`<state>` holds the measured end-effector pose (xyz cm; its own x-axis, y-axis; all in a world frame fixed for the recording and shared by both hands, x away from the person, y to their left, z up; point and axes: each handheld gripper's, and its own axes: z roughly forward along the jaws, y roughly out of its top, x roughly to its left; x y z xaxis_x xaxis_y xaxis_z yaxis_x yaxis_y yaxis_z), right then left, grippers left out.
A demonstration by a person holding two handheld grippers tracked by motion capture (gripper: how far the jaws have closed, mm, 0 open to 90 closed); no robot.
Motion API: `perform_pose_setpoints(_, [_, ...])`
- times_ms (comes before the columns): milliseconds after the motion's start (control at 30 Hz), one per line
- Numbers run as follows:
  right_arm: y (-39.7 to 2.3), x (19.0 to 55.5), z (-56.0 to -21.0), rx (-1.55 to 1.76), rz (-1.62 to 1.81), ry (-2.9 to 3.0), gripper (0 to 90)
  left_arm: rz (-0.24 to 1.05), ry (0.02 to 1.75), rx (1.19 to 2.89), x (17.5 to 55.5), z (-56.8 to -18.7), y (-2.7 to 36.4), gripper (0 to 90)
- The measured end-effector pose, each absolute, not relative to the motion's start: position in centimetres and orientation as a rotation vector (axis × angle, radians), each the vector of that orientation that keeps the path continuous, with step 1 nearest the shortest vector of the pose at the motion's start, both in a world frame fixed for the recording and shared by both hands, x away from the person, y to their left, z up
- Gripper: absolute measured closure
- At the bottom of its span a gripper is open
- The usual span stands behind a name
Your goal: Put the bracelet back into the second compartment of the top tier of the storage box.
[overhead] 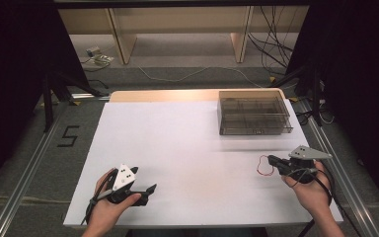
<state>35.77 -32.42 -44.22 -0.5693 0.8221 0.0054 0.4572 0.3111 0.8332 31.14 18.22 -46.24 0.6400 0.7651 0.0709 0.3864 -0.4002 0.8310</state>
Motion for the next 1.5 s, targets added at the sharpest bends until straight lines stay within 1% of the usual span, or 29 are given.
perform_pose_setpoints(1500, [-31.9,37.5,-41.8,1.104,1.216,2.077,88.2,0.572,0.898,2.007,31.1,-46.3,18.1,16.0])
